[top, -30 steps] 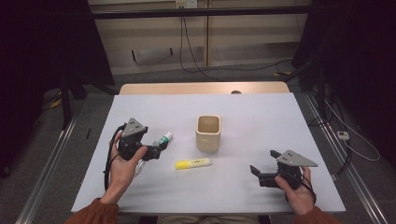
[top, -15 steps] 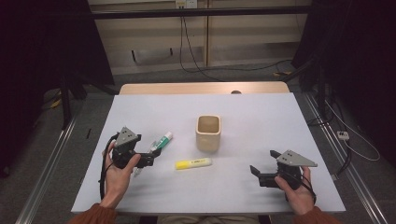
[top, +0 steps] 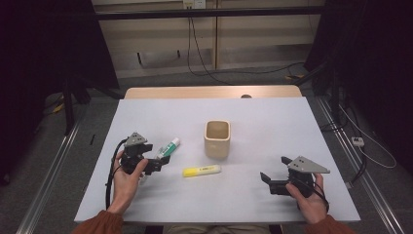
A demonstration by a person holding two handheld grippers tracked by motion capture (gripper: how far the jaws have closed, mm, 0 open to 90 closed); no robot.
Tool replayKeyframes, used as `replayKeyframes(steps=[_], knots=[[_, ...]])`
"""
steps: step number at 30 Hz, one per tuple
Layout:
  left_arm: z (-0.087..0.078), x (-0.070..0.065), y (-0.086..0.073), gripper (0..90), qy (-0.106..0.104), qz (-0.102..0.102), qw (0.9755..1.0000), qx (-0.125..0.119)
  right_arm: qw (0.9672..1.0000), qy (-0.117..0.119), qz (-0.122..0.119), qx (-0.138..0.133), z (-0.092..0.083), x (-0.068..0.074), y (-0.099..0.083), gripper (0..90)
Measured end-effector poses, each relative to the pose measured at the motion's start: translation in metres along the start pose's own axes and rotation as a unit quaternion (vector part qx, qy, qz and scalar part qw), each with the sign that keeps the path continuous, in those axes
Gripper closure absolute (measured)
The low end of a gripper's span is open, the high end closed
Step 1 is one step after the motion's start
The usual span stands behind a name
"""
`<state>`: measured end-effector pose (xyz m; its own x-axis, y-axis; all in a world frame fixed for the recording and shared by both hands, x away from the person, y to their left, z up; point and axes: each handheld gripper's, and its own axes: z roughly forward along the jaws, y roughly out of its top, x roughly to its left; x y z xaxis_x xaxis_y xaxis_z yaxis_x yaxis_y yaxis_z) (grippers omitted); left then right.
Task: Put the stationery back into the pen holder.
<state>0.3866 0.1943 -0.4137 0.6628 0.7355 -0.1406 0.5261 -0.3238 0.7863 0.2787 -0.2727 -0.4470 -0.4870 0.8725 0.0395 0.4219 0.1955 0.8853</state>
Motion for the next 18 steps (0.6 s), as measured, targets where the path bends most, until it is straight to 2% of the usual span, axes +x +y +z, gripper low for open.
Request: replayKeyframes(steps=[2,4,7,9,10,12,14,18], knots=[[0.002,0.003,0.006,12.9,-0.013,-0.011,0.9998,0.006,1.0,0.001,-0.001,0.001,0.0,0.0,0.0,4.5],[0.004,0.004,0.01,12.9,-0.017,-0.004,0.9998,-0.002,1.0,0.001,-0.001,0.0,0.0,0.001,0.0,4.5],[0.012,0.006,0.021,12.9,-0.021,0.009,0.9997,0.013,1.0,0.003,-0.005,0.001,0.0,0.001,0.0,4.6],[0.016,0.006,0.026,12.9,-0.029,-0.004,0.9995,0.009,1.0,0.002,-0.003,0.002,0.0,0.001,0.0,4.6],[0.017,0.007,0.029,12.9,-0.04,-0.003,0.9991,0.015,1.0,0.002,-0.003,0.002,0.0,0.001,0.0,4.6],[0.023,0.007,0.035,12.8,-0.046,0.0,0.9983,0.036,1.0,0.001,-0.002,0.0,0.0,0.001,0.0,4.6],[0.028,0.009,0.038,12.8,-0.055,-0.009,0.9974,0.045,1.0,0.002,-0.002,0.002,0.001,0.001,0.0,4.5],[0.037,0.014,0.043,12.8,-0.049,-0.01,0.9965,0.067,1.0,0.004,-0.004,0.001,0.0,0.001,0.0,4.6]])
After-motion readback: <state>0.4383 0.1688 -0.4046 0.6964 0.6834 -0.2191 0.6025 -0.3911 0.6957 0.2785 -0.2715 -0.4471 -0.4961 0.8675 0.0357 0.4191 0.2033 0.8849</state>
